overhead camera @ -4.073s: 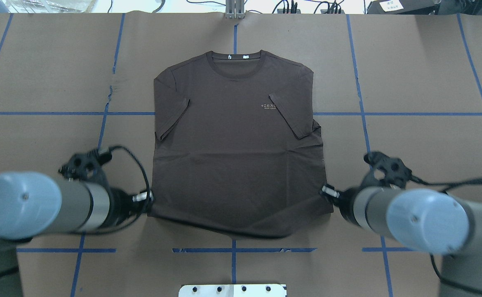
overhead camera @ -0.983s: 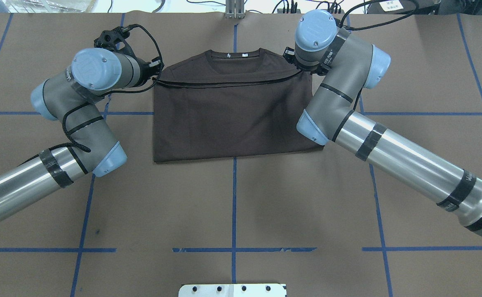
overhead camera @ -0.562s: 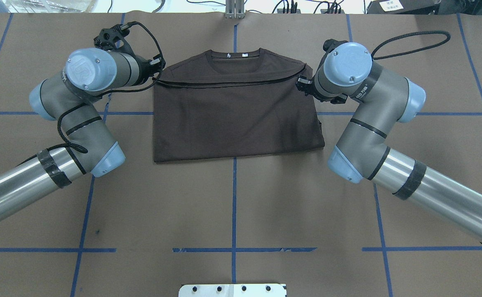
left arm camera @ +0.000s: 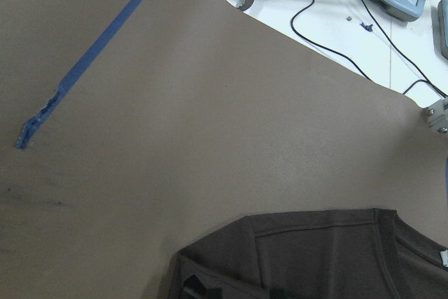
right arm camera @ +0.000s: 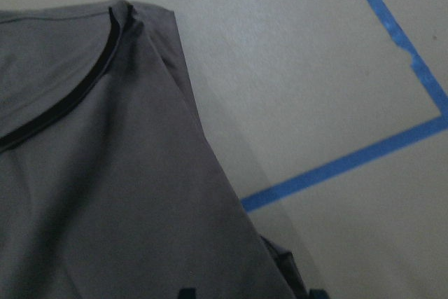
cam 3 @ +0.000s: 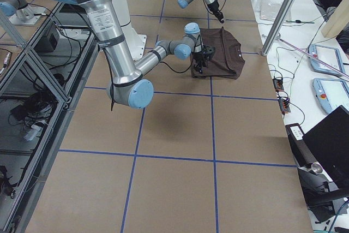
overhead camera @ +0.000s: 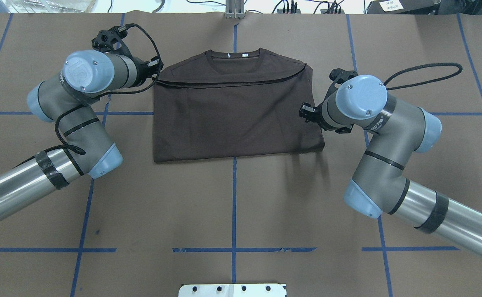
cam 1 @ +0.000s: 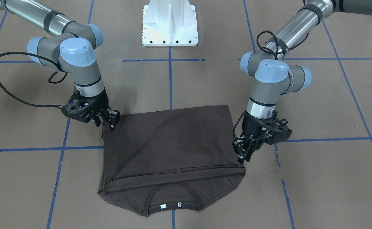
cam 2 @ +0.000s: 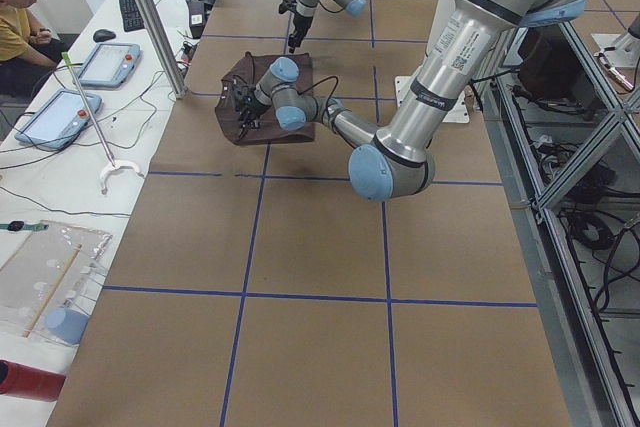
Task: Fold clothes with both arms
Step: 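Move the right gripper down and grasp the folded shirt's side edge, then drag the shirt edge toward the robot with the right gripper while the left gripper lowers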
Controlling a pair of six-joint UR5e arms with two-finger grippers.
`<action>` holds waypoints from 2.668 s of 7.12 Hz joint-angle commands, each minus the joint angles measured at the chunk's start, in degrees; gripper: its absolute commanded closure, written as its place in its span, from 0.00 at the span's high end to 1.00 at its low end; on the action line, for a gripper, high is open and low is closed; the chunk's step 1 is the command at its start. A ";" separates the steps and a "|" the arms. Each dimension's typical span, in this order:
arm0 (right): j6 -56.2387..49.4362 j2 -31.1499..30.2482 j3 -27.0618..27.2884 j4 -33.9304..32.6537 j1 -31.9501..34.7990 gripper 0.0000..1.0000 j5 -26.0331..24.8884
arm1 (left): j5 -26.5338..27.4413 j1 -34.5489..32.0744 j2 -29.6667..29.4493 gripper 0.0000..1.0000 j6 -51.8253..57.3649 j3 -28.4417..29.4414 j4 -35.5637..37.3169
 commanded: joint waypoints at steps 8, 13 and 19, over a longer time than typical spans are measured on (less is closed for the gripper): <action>2.58 -2.05 -0.71 0.15 -2.73 0.00 -0.33 | -0.02 -0.02 1.21 0.35 0.18 0.20 -0.82; 9.50 -20.72 28.59 -0.55 -9.71 0.00 11.79 | -0.20 0.07 0.78 0.35 -0.26 -0.50 -0.74; 18.12 -22.63 36.00 -0.55 -19.63 1.00 3.94 | -11.42 1.21 5.06 0.36 -8.22 -11.99 -0.12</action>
